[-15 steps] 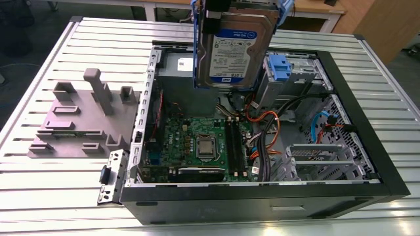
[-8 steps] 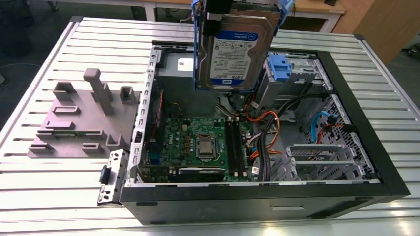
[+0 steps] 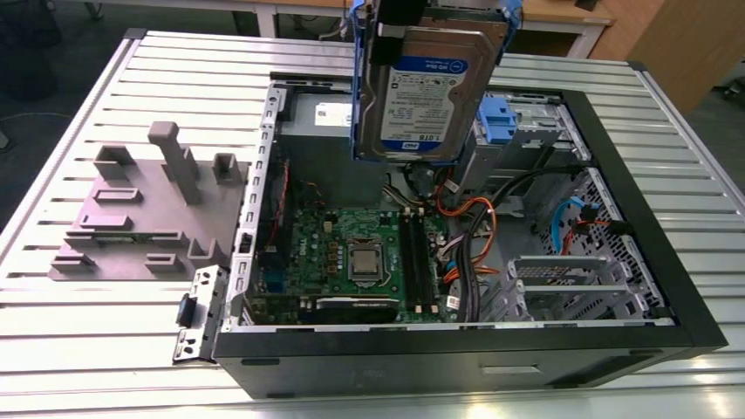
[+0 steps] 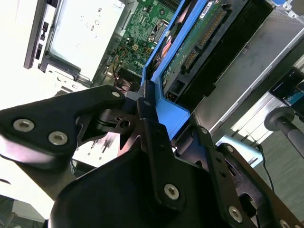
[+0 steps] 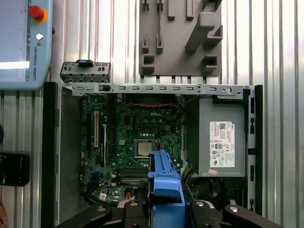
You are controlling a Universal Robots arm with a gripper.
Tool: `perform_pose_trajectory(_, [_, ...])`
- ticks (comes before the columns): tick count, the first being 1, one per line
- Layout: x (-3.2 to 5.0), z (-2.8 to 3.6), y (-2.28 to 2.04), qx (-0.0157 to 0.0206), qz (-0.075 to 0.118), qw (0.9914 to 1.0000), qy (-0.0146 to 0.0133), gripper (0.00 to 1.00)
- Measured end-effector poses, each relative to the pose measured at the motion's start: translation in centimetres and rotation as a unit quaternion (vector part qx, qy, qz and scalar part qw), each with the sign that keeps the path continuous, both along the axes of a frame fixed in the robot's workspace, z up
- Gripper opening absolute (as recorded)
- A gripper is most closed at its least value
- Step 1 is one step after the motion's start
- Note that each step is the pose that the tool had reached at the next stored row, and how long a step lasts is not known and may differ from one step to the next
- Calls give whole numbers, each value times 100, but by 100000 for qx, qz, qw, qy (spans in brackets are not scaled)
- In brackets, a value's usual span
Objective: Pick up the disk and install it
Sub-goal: 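Insert the disk into the insertion slot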
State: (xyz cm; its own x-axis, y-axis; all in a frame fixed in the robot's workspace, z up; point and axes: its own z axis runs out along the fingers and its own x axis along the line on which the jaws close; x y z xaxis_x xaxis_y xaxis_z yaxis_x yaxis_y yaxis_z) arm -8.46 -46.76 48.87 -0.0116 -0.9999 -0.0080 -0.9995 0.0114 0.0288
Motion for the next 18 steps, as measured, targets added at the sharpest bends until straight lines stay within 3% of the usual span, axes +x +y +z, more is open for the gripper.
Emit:
perform_pose_trajectory(8, [37,0,-24,2,-5,100000,0,36])
perform_pose_trajectory(9, [37,0,-49,0,-3,100000,0,36])
perform_pose_trajectory(18, [37,0,-138,-1,-4,100000,2,36])
